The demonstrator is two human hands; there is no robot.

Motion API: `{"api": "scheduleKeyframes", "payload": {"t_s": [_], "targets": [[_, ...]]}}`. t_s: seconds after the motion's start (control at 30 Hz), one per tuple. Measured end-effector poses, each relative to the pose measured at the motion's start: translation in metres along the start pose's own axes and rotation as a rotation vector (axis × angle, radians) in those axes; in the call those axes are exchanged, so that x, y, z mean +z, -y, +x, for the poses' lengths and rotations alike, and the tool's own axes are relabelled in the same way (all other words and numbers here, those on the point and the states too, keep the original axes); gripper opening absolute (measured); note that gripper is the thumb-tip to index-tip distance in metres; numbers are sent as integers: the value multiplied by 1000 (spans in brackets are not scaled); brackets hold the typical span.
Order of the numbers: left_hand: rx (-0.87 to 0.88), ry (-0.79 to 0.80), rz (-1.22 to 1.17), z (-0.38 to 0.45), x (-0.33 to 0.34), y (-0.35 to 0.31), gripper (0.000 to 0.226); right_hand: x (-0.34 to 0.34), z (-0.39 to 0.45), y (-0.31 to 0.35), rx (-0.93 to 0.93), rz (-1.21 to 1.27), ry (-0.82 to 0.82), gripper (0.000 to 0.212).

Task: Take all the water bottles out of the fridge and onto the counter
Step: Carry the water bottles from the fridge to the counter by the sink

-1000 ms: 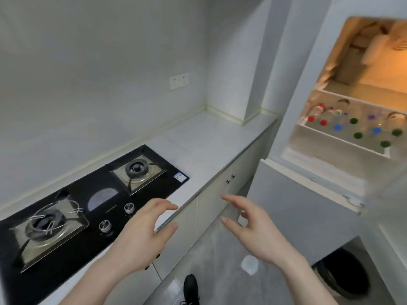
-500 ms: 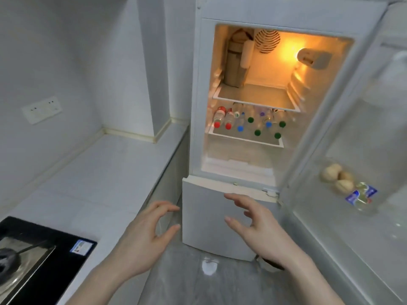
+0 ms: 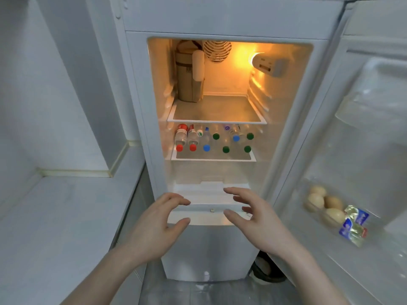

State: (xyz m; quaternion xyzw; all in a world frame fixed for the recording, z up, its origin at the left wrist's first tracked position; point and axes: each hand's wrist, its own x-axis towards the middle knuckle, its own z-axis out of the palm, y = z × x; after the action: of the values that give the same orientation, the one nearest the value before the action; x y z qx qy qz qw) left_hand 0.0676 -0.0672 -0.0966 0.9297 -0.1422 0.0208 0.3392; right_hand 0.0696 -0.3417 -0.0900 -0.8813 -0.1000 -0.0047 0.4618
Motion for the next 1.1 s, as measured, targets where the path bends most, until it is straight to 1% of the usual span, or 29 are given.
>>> {"api": "scheduleKeyframes", "payload": {"t_s": [0.13, 0.3, 0.43, 0.5, 0.6, 0.73, 0.9, 1.03, 1.1], "targets": [[-27, -21, -48, 46, 5, 11, 29, -7, 50, -14, 16, 52, 5, 41], [-79, -40, -24, 108, 10, 16, 29, -16, 115, -33, 27, 91, 41, 41], [-159, -52, -81, 159, 21, 20, 35, -18, 158, -47, 38, 140, 34, 40], [-215, -54, -138, 187, 27, 25, 39, -19, 170, -54, 39, 156, 36, 40], [-302, -55, -269, 236, 36, 33, 39, -24, 186, -64, 51, 172, 41, 39], [-438, -33, -454, 299, 43, 41, 45, -24, 202, -73, 80, 195, -2, 40], [-550, -8, -484, 359, 52, 56, 56, -22, 212, -74, 106, 207, -33, 40], [-594, -9, -539, 386, 64, 69, 70, -20, 223, -76, 125, 230, -94, 41], [-617, -2, -572, 395, 66, 71, 72, -18, 229, -77, 135, 232, -114, 41]]}}
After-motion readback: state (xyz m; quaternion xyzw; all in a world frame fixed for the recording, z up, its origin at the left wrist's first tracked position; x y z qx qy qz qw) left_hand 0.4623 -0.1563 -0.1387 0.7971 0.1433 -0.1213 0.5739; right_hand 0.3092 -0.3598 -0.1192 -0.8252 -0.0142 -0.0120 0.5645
